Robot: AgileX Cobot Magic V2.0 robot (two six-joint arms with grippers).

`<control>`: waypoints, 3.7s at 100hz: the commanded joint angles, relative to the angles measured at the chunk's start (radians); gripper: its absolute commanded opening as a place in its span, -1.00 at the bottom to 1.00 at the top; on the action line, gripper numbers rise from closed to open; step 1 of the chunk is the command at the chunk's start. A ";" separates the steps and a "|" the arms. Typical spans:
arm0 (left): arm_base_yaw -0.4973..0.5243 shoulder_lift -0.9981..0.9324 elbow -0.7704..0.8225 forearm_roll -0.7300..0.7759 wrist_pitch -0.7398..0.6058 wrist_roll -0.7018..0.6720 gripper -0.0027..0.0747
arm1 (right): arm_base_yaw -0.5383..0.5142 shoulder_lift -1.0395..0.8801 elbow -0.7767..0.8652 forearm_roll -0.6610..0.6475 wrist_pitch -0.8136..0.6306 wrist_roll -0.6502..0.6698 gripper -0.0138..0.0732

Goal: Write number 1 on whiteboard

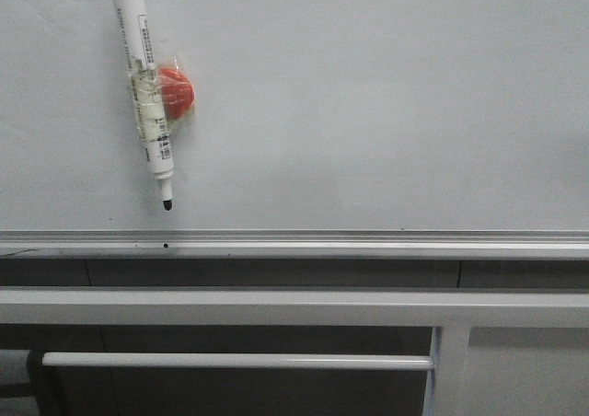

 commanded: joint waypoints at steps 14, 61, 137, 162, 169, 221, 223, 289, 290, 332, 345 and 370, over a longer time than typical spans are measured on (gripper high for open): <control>-0.142 0.018 0.032 -0.063 -0.091 0.052 0.13 | 0.011 0.017 -0.033 0.018 -0.078 -0.023 -0.83; -0.447 0.037 0.201 -0.033 -0.468 0.100 0.12 | 0.011 0.017 -0.031 0.025 -0.074 -0.085 -0.83; -0.974 0.654 0.272 -0.066 -1.310 0.089 0.02 | 0.011 0.017 -0.031 0.041 -0.077 -0.085 -0.83; -1.022 0.904 0.272 -0.150 -1.605 -0.121 0.02 | 0.011 0.017 -0.031 0.041 -0.077 -0.115 -0.83; -1.022 0.981 0.272 -0.142 -1.656 -0.196 0.02 | 0.011 0.017 -0.031 0.041 -0.077 -0.148 -0.83; -1.022 1.116 0.197 -0.130 -1.710 -0.276 0.02 | 0.106 0.017 -0.031 0.091 -0.145 -0.251 -0.83; -1.022 1.116 0.191 -0.130 -1.710 -0.276 0.02 | 0.109 0.017 -0.031 0.091 -0.145 -0.251 -0.83; -0.948 1.116 0.101 -0.134 -1.710 -0.267 0.02 | 0.127 0.017 -0.031 0.091 -0.145 -0.251 -0.83; -0.948 1.116 0.101 -0.134 -1.710 -0.267 0.02 | 0.127 0.017 -0.031 0.091 -0.145 -0.251 -0.83; -0.948 1.116 0.176 -0.129 -1.708 -0.267 -0.98 | 0.127 0.017 -0.031 0.092 -0.164 -0.251 -0.83; -0.948 1.116 0.202 -0.088 -1.708 -0.267 -0.98 | 0.127 0.017 -0.042 0.098 -0.153 -0.284 -0.83; -0.948 1.116 0.233 0.115 -1.697 -0.135 -0.98 | 0.132 0.137 -0.140 0.462 0.091 -0.795 -0.83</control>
